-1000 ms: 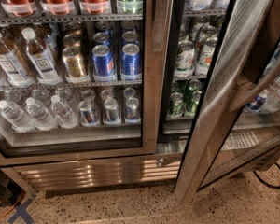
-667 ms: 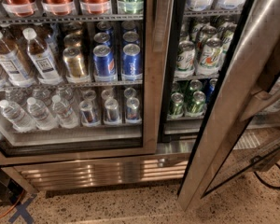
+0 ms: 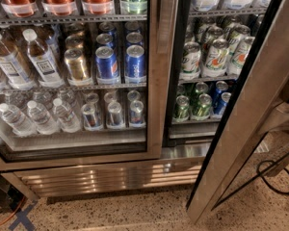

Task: Open right fridge door

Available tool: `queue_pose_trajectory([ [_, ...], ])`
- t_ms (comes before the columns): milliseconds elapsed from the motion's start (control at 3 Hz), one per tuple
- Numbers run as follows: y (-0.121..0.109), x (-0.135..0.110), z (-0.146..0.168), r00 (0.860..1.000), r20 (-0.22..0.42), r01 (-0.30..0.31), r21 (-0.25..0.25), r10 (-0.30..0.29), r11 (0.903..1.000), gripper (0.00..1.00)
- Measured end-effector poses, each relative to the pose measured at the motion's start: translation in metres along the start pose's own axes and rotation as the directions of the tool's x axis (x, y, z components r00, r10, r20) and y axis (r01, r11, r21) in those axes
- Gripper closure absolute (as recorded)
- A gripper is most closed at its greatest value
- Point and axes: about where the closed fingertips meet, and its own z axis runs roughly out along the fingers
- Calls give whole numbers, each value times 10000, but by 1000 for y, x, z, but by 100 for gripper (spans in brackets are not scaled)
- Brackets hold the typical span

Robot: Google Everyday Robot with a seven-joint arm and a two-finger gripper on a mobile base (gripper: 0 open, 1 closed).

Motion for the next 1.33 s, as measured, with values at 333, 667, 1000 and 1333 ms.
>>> queue_pose_trajectory([
  [333, -33, -12, -25, 9989, -339, -257, 1506, 311, 9883, 0],
  [667, -34, -16, -26, 9995, -196, -205, 1727, 243, 9848, 0],
  [1000, -22, -12, -26, 9977, 519, -527, 1813, 440, 9820, 0],
  [1333, 1, -6, -19, 9820, 1556, -1281, 1295, 1075, 9833, 0],
])
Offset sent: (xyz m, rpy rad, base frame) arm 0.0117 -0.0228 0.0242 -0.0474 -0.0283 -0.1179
